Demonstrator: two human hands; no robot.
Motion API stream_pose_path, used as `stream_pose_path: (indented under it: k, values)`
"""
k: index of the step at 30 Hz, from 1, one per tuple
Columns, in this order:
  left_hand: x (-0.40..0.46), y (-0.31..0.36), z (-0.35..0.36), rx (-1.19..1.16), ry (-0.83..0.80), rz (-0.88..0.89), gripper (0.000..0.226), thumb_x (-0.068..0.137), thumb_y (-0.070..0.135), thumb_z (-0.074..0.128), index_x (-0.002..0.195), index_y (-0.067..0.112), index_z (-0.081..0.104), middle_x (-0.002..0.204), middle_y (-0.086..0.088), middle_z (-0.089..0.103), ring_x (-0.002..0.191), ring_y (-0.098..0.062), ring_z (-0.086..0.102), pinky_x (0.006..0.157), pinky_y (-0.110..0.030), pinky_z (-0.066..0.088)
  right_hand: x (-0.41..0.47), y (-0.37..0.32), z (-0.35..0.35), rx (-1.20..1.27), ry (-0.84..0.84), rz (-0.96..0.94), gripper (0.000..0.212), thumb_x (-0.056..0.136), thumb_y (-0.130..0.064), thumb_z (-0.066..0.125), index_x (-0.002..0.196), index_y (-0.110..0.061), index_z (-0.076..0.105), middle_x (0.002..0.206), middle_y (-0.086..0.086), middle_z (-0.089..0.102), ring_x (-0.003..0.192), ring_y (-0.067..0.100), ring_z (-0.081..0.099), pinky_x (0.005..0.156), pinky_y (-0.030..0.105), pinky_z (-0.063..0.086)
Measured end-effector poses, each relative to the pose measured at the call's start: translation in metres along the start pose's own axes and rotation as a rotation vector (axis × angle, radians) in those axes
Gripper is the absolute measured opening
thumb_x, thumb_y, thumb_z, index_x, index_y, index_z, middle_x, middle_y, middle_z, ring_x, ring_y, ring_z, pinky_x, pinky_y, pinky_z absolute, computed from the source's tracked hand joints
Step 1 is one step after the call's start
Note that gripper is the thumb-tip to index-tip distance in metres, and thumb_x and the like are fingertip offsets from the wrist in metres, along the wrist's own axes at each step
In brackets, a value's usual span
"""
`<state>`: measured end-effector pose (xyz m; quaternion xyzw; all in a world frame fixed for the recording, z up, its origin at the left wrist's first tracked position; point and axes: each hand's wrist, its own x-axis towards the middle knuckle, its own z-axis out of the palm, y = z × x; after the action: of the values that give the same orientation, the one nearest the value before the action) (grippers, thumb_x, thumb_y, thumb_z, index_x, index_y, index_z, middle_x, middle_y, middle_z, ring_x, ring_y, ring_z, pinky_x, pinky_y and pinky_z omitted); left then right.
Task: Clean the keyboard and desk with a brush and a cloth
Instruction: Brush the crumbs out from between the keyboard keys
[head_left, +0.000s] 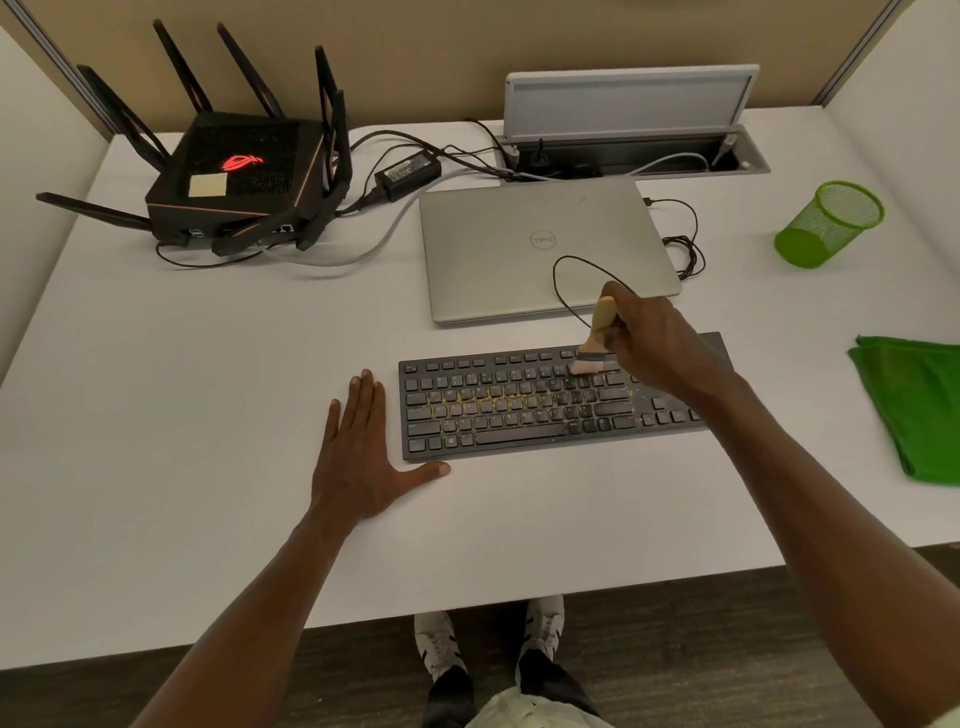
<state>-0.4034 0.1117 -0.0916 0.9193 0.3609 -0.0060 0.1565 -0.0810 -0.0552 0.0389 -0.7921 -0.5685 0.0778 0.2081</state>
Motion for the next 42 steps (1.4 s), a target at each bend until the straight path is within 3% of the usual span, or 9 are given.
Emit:
stream_pose_path:
  k: [3,8,11,16,22,26,29,33,42]
  values:
    - [-0.001,0.001,0.0,0.006,-0.007,-0.004,0.146,0.062,0.108,0.025,0.162,0.004,0.001,0.169,-0.008,-0.015,0.156,-0.017,-0.017,0.128,-0.045,-0.001,-0.002,0.001,0.005,-0.023,-0.028,0.024,0.014,0.092,0.0,0.055,0.103,-0.007,0.049,0.074,0.005,0.057,0.061,0.023,0.056,0.048,0.019,0.031]
    - [0.0,0.001,-0.001,0.007,-0.005,0.001,0.146,0.062,0.108,0.023,0.162,0.004,0.001,0.169,-0.008,-0.015,0.156,-0.017,-0.018,0.128,-0.043,-0.004,-0.002,0.007,-0.003,-0.087,0.05,0.122,0.018,0.093,-0.002,0.053,0.111,-0.001,0.048,0.075,0.008,0.055,0.056,0.021,0.049,0.045,0.019,0.028]
    - [0.0,0.0,0.0,0.012,-0.005,0.002,0.146,0.062,0.107,0.024,0.162,0.004,0.001,0.169,-0.008,-0.015,0.156,-0.017,-0.018,0.128,-0.043,-0.004,0.005,0.006,-0.005,-0.044,0.135,0.169,0.02,0.095,-0.004,0.053,0.113,0.001,0.047,0.078,0.007,0.056,0.057,0.019,0.051,0.045,0.018,0.032]
    - [0.001,0.0,0.0,0.018,-0.007,-0.005,0.145,0.064,0.106,0.029,0.162,0.003,0.002,0.17,-0.008,-0.015,0.156,-0.016,-0.018,0.128,-0.044,-0.003,0.008,0.001,0.004,0.044,0.061,0.098,0.015,0.092,0.0,0.055,0.105,-0.005,0.049,0.075,0.004,0.058,0.057,0.019,0.056,0.046,0.026,0.039]
    - [0.0,0.0,0.0,0.014,-0.004,-0.01,0.145,0.063,0.107,0.027,0.162,0.004,0.001,0.169,-0.007,-0.016,0.156,-0.016,-0.019,0.128,-0.043,-0.005,0.001,0.01,-0.004,-0.076,0.059,0.176,0.019,0.094,-0.004,0.054,0.111,-0.003,0.048,0.079,0.007,0.055,0.063,0.026,0.054,0.052,0.025,0.04]
    - [0.0,0.0,0.001,0.011,-0.003,-0.007,0.146,0.062,0.107,0.027,0.162,0.004,0.002,0.17,-0.007,-0.015,0.156,-0.017,-0.017,0.128,-0.042,-0.005,0.007,0.002,-0.001,0.0,0.085,0.122,0.017,0.092,0.0,0.053,0.108,-0.003,0.048,0.073,0.008,0.056,0.056,0.022,0.051,0.046,0.024,0.033]
    - [0.001,0.0,0.001,0.016,-0.005,-0.009,0.145,0.063,0.107,0.027,0.162,0.004,0.001,0.169,-0.007,-0.016,0.156,-0.016,-0.018,0.127,-0.041,-0.005,0.006,0.004,0.007,0.004,0.066,0.108,0.015,0.091,0.0,0.053,0.105,-0.006,0.048,0.073,0.008,0.058,0.057,0.025,0.055,0.046,0.027,0.039]
    - [0.0,-0.001,0.001,0.018,0.004,-0.003,0.145,0.064,0.107,0.027,0.162,0.004,0.002,0.169,-0.008,-0.015,0.156,-0.017,-0.017,0.127,-0.042,-0.005,0.001,0.011,0.002,-0.07,0.073,0.166,0.016,0.092,0.0,0.054,0.107,-0.004,0.049,0.075,0.009,0.056,0.059,0.027,0.052,0.047,0.019,0.032]
    - [0.0,0.0,0.001,0.017,-0.003,-0.009,0.145,0.063,0.107,0.027,0.162,0.004,0.001,0.169,-0.007,-0.016,0.156,-0.016,-0.018,0.128,-0.043,-0.004,0.015,-0.005,0.008,-0.033,0.051,0.091,0.015,0.093,0.0,0.055,0.105,-0.006,0.049,0.073,0.005,0.058,0.051,0.01,0.048,0.044,0.021,0.033]
